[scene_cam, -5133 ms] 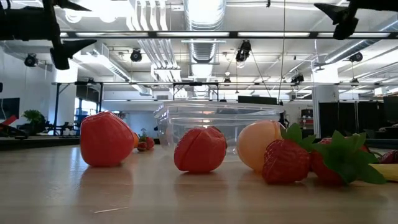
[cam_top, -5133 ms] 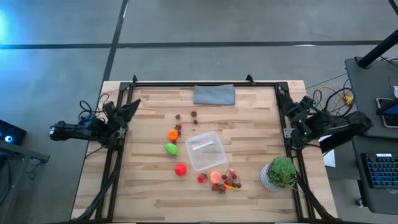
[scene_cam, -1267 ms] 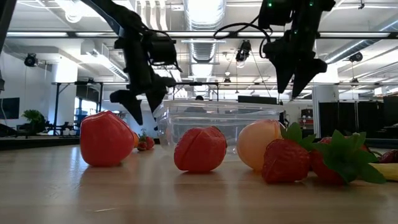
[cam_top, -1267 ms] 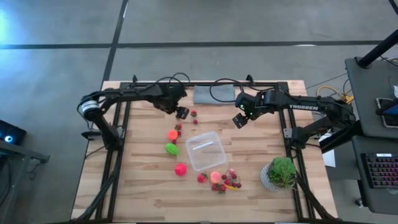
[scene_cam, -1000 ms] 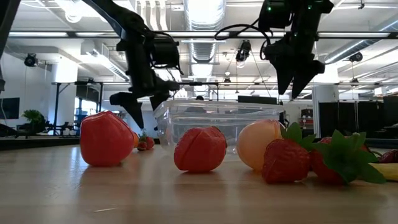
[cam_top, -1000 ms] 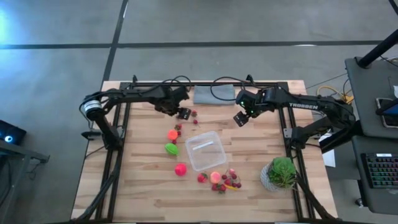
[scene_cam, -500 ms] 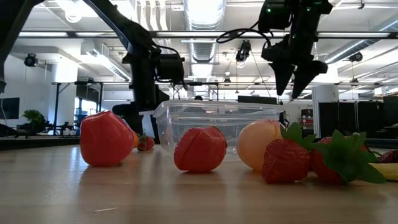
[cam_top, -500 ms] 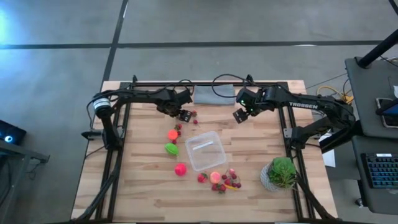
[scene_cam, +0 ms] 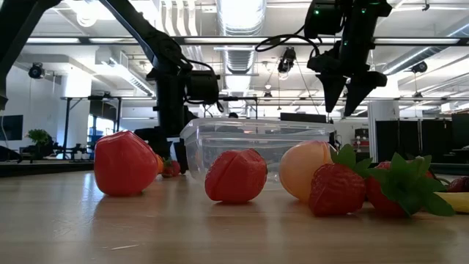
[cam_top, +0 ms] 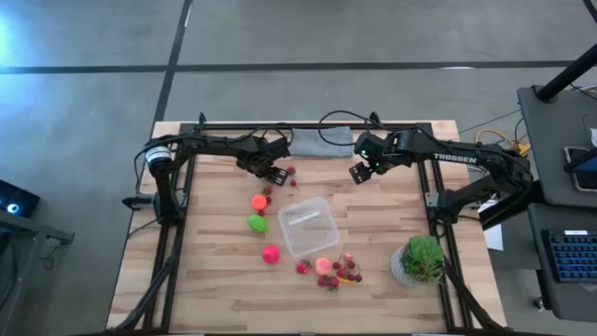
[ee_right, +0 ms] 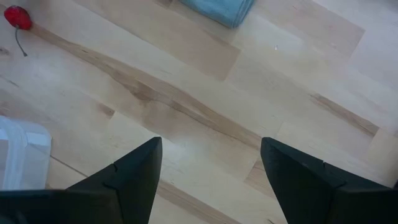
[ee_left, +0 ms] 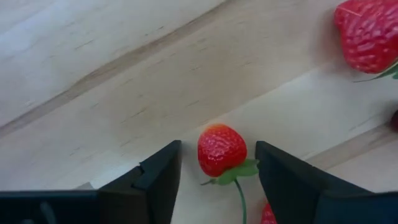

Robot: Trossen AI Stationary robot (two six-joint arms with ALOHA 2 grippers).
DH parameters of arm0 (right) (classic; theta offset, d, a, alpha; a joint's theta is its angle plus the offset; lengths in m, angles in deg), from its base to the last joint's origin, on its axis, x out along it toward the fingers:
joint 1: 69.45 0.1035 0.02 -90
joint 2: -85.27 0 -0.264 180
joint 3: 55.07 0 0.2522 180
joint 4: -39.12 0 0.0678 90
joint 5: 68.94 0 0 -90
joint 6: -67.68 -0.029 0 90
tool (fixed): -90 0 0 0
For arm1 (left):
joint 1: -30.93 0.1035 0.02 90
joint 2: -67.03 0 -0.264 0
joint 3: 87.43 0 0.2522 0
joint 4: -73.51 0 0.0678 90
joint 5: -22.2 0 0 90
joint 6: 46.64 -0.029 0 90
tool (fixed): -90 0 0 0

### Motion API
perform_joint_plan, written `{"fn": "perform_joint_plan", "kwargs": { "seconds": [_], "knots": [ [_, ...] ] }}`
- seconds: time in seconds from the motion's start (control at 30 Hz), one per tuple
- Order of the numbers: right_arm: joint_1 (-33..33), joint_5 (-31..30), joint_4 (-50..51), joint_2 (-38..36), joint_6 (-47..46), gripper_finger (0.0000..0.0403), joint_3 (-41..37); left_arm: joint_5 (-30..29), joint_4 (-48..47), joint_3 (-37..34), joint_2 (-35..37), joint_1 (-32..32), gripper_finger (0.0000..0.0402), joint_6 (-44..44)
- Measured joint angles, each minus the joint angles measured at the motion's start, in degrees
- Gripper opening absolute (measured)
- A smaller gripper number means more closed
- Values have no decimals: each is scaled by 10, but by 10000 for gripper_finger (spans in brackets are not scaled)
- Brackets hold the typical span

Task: Pick and placing Produce into tupperware
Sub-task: Put the red strawberry into the transparent container

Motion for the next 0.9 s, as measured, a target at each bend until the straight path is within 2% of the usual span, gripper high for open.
{"fn": "perform_joint_plan", "kwargs": {
  "seconds": [0.37,0.9],
  "knots": [
    [0,0,0,0,0,265,0,-8,18,0,1,0,126,-9],
    [0,0,0,0,1,265,0,11,-5,0,1,-4,121,-6]
  ]
}}
